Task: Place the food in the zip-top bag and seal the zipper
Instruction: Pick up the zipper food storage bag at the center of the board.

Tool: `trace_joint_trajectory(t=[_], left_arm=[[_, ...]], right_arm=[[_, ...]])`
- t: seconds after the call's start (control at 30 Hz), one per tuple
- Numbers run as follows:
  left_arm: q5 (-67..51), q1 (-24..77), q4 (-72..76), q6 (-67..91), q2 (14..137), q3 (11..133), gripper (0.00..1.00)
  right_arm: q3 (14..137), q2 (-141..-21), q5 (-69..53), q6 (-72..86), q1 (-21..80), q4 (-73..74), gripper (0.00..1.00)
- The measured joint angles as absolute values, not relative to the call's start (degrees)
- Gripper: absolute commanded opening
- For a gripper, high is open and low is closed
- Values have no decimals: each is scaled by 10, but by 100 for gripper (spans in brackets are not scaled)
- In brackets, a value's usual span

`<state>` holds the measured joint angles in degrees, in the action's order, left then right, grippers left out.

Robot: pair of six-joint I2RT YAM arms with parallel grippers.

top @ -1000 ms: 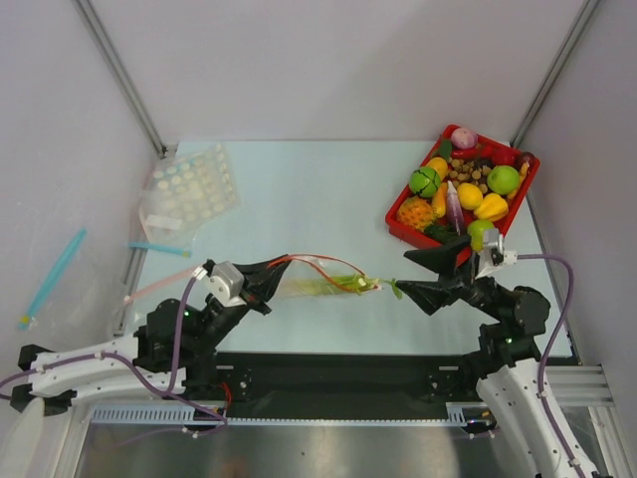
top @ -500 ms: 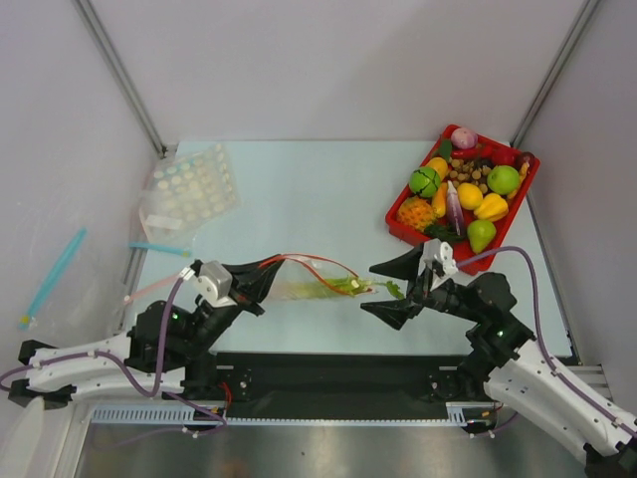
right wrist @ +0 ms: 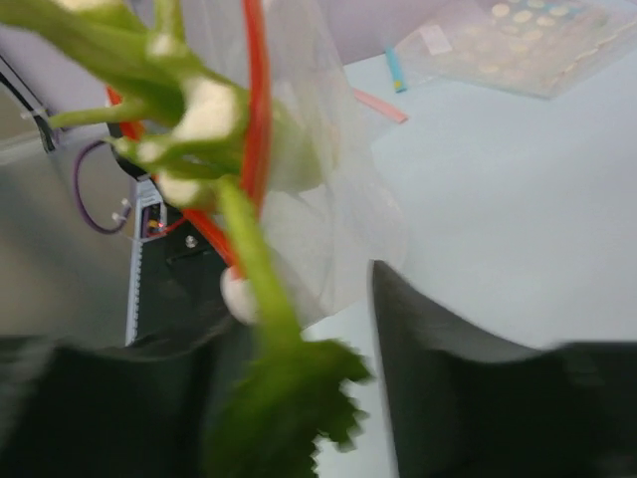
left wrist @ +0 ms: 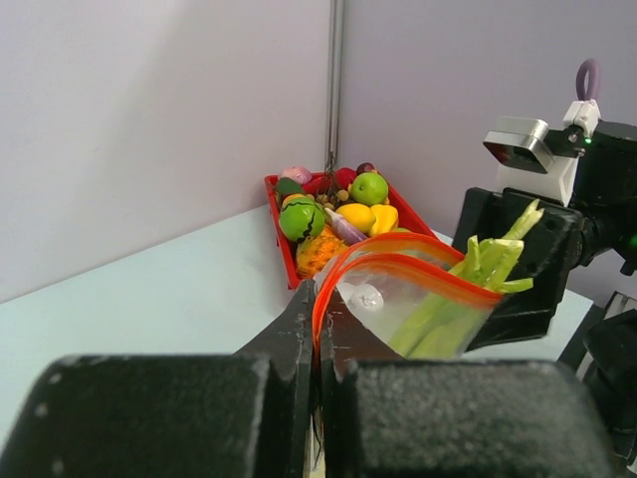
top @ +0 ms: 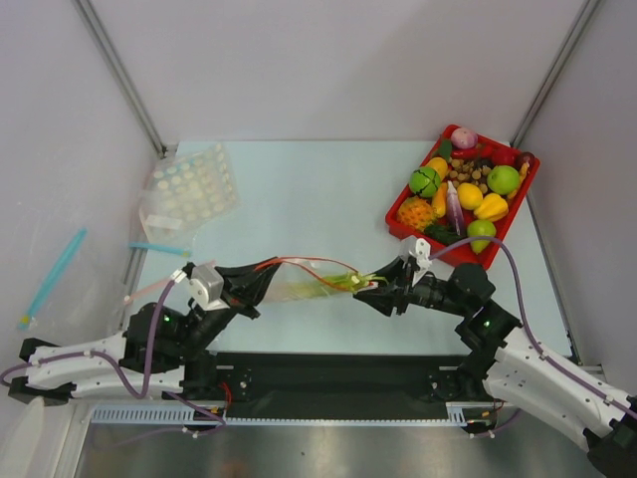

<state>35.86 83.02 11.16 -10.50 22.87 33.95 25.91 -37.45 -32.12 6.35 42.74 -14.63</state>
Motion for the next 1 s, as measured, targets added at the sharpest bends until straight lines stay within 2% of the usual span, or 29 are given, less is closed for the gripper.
trace_joint_trajectory(t=[0.03, 0.07, 0.13, 0.33, 0.53, 0.6, 0.67, 0.73, 0.77, 0.83, 0.87, 1.0], left_arm=[[359, 830, 113, -105, 230, 340, 0], [359, 830, 116, -105, 232, 340, 0], [365, 830, 124, -105, 240, 340, 0], [404, 815, 165, -99, 283, 329, 0], [401, 738, 175, -54, 353, 323, 2], [395, 718, 172, -35, 382, 323, 14], [384, 706, 161, -19, 405, 323, 33], [375, 702, 150, -10, 411, 322, 43], [367, 701, 148, -6, 409, 322, 53], [347, 701, 141, -1, 404, 324, 61], [338, 701, 137, 0, 402, 325, 69], [317, 701, 126, -1, 401, 333, 82]], right_arm=[[260, -376, -323, 67, 428, -148, 33], [260, -377, -323, 69, 429, -149, 15], [262, -376, -323, 74, 430, -150, 2], [268, -367, -271, 84, 430, -137, 0], [272, -366, -215, 95, 414, -107, 0], [275, -368, -197, 101, 400, -94, 0], [279, -375, -189, 110, 374, -83, 0], [279, -386, -189, 120, 344, -78, 0], [279, -392, -195, 125, 327, -76, 0], [279, -408, -216, 135, 293, -77, 0], [279, -415, -228, 140, 277, -79, 0], [279, -442, -282, 148, 255, -98, 0]])
